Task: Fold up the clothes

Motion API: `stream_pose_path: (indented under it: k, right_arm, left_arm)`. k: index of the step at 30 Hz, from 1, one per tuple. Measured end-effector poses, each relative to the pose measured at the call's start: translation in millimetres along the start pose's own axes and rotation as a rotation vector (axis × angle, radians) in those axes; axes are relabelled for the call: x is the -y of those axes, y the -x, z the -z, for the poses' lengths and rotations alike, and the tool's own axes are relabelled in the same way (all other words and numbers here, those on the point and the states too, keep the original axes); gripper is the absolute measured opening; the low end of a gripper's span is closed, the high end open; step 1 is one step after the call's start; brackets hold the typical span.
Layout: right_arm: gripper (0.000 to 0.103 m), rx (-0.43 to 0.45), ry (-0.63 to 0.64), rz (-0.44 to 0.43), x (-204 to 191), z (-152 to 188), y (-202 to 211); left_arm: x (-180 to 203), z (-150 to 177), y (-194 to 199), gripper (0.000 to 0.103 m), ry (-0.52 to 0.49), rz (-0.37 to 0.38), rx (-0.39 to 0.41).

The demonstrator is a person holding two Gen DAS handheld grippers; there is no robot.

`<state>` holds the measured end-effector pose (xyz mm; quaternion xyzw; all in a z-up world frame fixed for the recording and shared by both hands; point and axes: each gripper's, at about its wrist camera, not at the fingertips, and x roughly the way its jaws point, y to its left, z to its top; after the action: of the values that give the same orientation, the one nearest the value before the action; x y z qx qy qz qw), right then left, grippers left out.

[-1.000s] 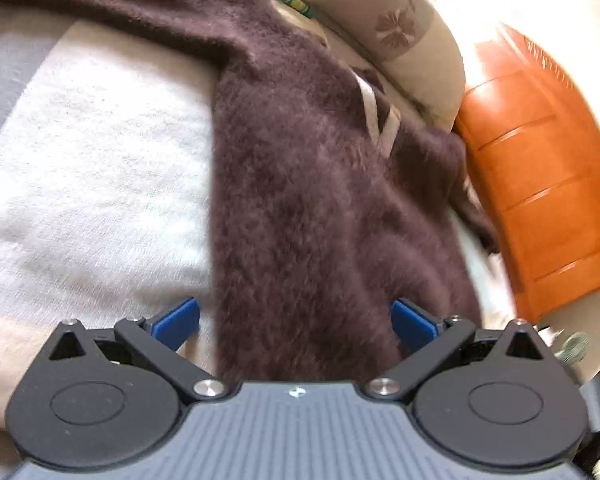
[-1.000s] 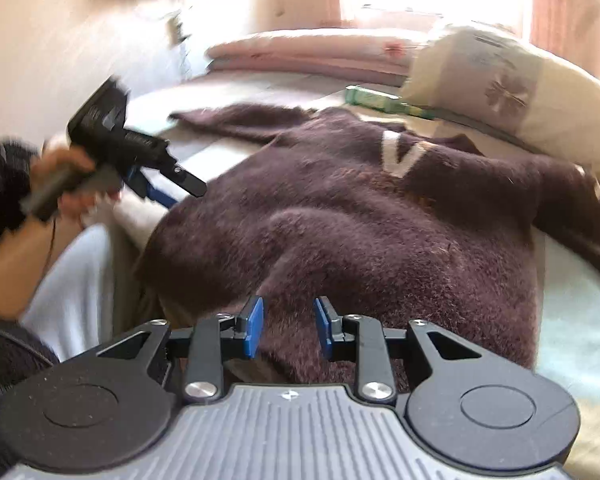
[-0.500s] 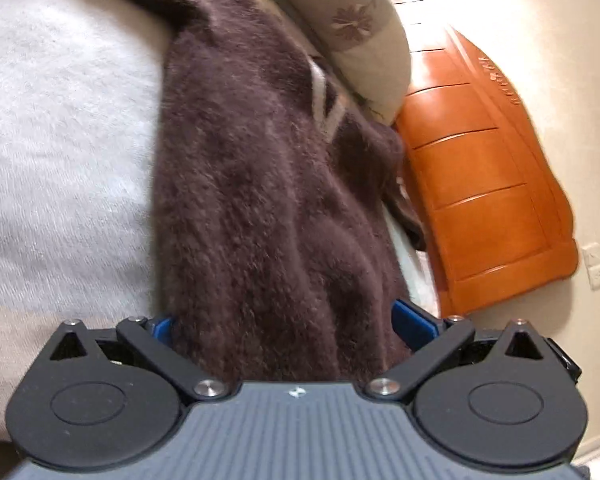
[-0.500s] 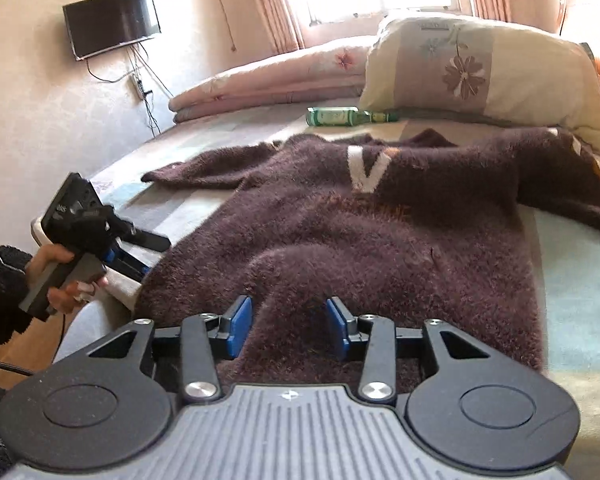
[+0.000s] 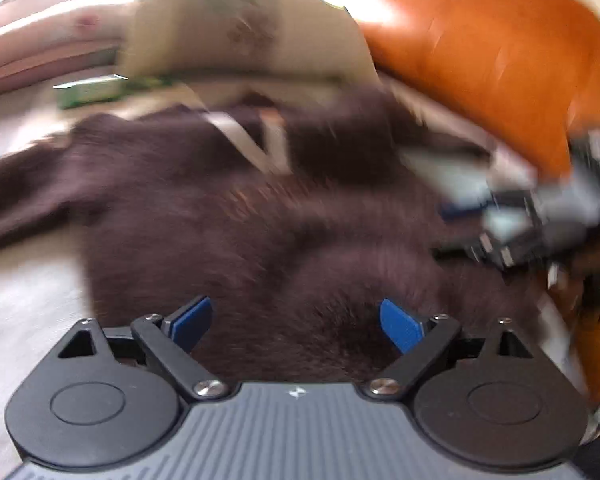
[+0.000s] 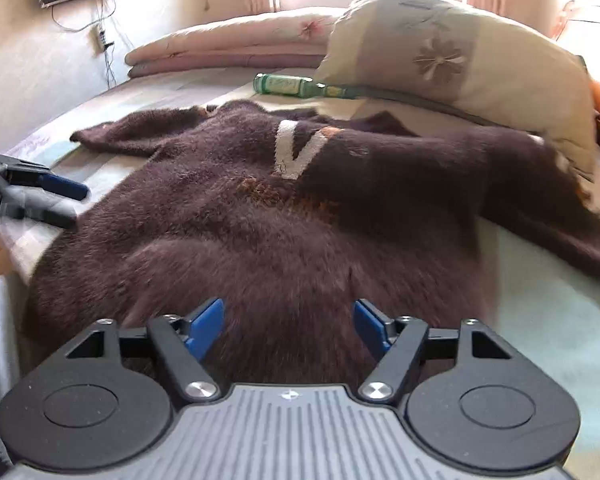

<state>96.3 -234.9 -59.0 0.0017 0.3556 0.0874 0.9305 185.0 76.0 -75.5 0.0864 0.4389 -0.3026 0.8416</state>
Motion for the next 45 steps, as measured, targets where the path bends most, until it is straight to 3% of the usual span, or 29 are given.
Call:
stream_pose_path:
  k: [4,8,10,13,15,19,21,25,28,30,32,38,41,45]
  right_arm:
    - [0.078,-0.08,0.008,0.0,8.3,6.5,-38.7]
    - [0.091,-0.077,0.107,0.011,16.1,39.2,-11.0]
    - [0.097,-0.099,0.091,0.013,29.6,53.5,4.2]
    - [0.096,-0.118,0.039,0.009,44.7,61.2,21.9]
    - [0.095,-0.116,0.039,0.024,40.2,53.7,30.5]
    - [0.097,-0.006,0.115,-0.03,21.0,15.5,27.7]
    - [0.097,0.027,0.181,-0.04,8.2,-10.0,6.0]
    - [0.098,0.004,0.229,-0.053,-2.5,-42.5,-52.8]
    - [0.099,-0.045,0.202,-0.033,6.3,-38.5,-78.6]
    - [0.103,-0.066,0.158,-0.057,18.7,-27.9,-84.3]
    - [0.103,-0.064,0.127,-0.084,34.7,-14.6,-67.9]
    - [0.103,-0.078,0.109,-0.067,61.3,26.4,-15.1]
    - [0.103,-0.087,0.136,-0.059,61.4,35.2,-6.4]
    - [0.103,-0.127,0.139,-0.034,55.2,26.5,-11.3]
  left_arm:
    - [13.1,4.7,-11.0,0.101,-0.126,-0.008,-0.006]
    - [26.1,9.4,-22.1,0.103,-0.252,-0.016,-0.013]
    - [12.9,9.6,-16.5,0.103,-0.196,-0.014,-0.069]
    - [1.0,-1.5,-6.0,0.102,-0.136,-0.011,-0.129]
    - [5.6,-14.3,2.1,0.1,-0.147,0.0,-0.098]
    - [34.7,-61.2,-0.3,0.101,-0.231,0.019,0.022]
    - [50.4,-83.6,-17.4,0.101,-0.291,0.012,0.055]
    - [65.6,-105.6,-73.1,0.101,-0.346,-0.016,0.04]
    - [54.7,-97.5,-99.1,0.103,-0.339,-0.016,-0.021]
    - [33.8,-87.7,-91.4,0.103,-0.283,0.042,-0.015]
    - [13.1,-73.5,-76.7,0.103,-0.257,0.048,-0.029]
    - [-7.7,-32.1,-39.0,0.103,-0.285,0.0,-0.059]
    - [-13.9,-29.4,-32.0,0.102,-0.247,-0.012,-0.051]
    - [8.3,-35.0,-15.4,0.102,-0.33,-0.061,-0.014]
